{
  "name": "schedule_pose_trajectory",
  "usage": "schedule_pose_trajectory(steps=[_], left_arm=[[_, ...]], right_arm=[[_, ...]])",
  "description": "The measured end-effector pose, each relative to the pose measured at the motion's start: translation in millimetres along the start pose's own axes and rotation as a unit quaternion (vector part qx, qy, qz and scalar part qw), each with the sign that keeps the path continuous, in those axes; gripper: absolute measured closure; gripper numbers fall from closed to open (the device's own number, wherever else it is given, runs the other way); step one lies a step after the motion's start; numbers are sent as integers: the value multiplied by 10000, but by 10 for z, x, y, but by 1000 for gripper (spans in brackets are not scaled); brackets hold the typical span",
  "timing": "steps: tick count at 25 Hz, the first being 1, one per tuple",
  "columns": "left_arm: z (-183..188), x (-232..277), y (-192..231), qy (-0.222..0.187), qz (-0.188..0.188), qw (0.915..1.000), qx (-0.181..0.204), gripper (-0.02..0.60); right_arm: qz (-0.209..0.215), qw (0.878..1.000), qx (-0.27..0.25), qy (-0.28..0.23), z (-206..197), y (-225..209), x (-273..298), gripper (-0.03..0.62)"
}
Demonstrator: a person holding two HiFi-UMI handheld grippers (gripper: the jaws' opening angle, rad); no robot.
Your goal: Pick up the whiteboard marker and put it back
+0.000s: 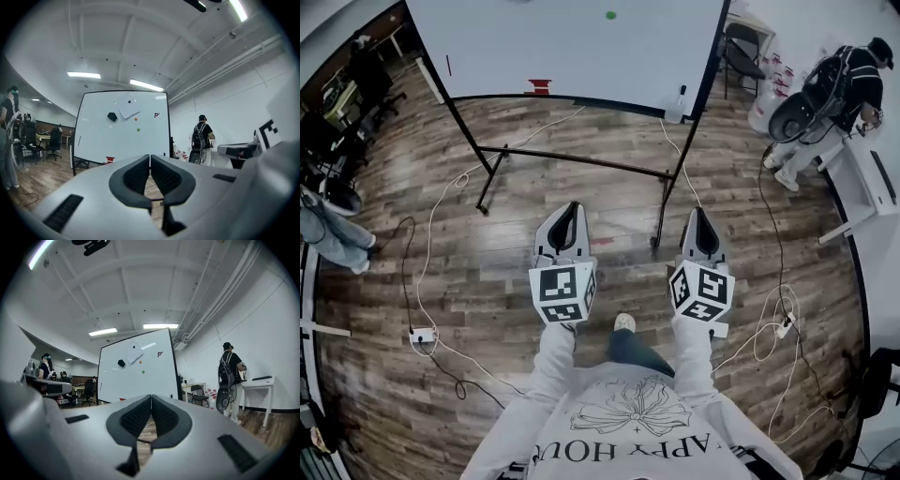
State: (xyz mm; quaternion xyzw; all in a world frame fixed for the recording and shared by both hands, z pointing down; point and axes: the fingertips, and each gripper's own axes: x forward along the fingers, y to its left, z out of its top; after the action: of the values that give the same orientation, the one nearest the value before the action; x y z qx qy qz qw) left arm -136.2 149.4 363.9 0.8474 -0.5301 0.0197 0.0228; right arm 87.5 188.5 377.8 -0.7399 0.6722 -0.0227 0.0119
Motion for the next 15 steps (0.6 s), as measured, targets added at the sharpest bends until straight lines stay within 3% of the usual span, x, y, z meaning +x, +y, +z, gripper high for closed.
schedule_pose_trajectory(steps=[6,15], left_arm=[[169,704,-45,-155,156,9998,-4,571],[102,1434,-56,46,171,9998,-36,571]], right_arm=[[185,9997,-30,-153,179,-272,691,591],[182,9998,76,63,33,-520,1346,591]])
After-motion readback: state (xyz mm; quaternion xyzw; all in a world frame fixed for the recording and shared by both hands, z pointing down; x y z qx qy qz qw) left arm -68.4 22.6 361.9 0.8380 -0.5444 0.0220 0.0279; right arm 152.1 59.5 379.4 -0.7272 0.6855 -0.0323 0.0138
